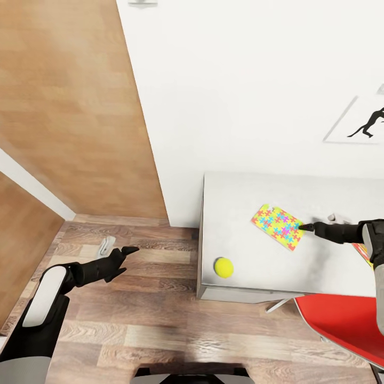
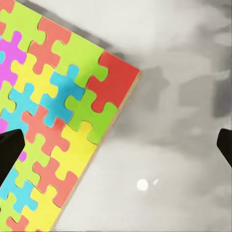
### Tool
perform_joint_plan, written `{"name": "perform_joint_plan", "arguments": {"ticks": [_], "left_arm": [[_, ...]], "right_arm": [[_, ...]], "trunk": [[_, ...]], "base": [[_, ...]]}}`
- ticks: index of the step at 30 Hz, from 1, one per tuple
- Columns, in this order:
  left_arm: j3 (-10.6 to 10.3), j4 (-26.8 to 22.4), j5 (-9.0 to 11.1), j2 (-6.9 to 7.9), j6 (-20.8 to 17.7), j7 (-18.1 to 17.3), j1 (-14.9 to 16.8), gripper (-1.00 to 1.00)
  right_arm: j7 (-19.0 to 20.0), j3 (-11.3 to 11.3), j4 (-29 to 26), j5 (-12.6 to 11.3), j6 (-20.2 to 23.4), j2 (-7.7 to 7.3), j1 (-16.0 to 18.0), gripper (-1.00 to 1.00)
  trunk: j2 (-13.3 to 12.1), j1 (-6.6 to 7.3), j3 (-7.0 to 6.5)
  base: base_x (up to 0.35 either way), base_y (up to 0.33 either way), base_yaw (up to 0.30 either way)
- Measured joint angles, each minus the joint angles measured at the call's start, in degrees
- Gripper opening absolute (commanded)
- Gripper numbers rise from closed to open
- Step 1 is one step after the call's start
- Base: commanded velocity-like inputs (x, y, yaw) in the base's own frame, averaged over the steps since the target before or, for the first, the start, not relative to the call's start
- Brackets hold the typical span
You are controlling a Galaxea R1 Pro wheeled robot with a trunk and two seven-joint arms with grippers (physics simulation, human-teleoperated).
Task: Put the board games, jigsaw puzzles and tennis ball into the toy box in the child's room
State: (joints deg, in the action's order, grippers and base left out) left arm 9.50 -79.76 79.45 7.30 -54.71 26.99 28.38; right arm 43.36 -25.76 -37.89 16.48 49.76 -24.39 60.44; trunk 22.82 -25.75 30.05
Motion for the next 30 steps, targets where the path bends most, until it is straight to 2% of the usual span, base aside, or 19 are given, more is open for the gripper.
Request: {"name": "perform_joint_plan", "arguments": {"ticks": [3, 5, 10, 30], "left_arm": [[0.0, 0.0, 0.0, 0.0, 0.0, 0.0, 0.1, 1.0], [0.0, -0.1, 0.0, 0.01, 0.0, 0.0, 0.1, 1.0], [0.0, -0.1, 0.0, 0.01, -0.1, 0.0, 0.2, 1.0], [-0.2, -0.1, 0.0, 0.01, -0.2, 0.0, 0.8, 1.0]], "right_arm": [[-0.1, 0.0, 0.8, -0.1, 0.0, 0.76, -0.2, 1.0], [-0.2, 0.0, 0.6, 0.8, -0.4, 1.3, -0.3, 1.0], [-0.3, -0.1, -0.1, 0.6, -0.3, 1.9, -0.5, 1.0], [-0.1, -0.2, -0.5, 0.2, -0.1, 2.31, -0.6, 1.0]], "trunk": [[0.0, 0.0, 0.0], [0.0, 0.02, -0.01], [0.0, 0.02, -0.01], [0.0, 0.02, -0.01]], "base": [[0.0, 0.0, 0.0], [0.0, 0.0, 0.0], [0.0, 0.0, 0.0], [0.0, 0.0, 0.0]]}}
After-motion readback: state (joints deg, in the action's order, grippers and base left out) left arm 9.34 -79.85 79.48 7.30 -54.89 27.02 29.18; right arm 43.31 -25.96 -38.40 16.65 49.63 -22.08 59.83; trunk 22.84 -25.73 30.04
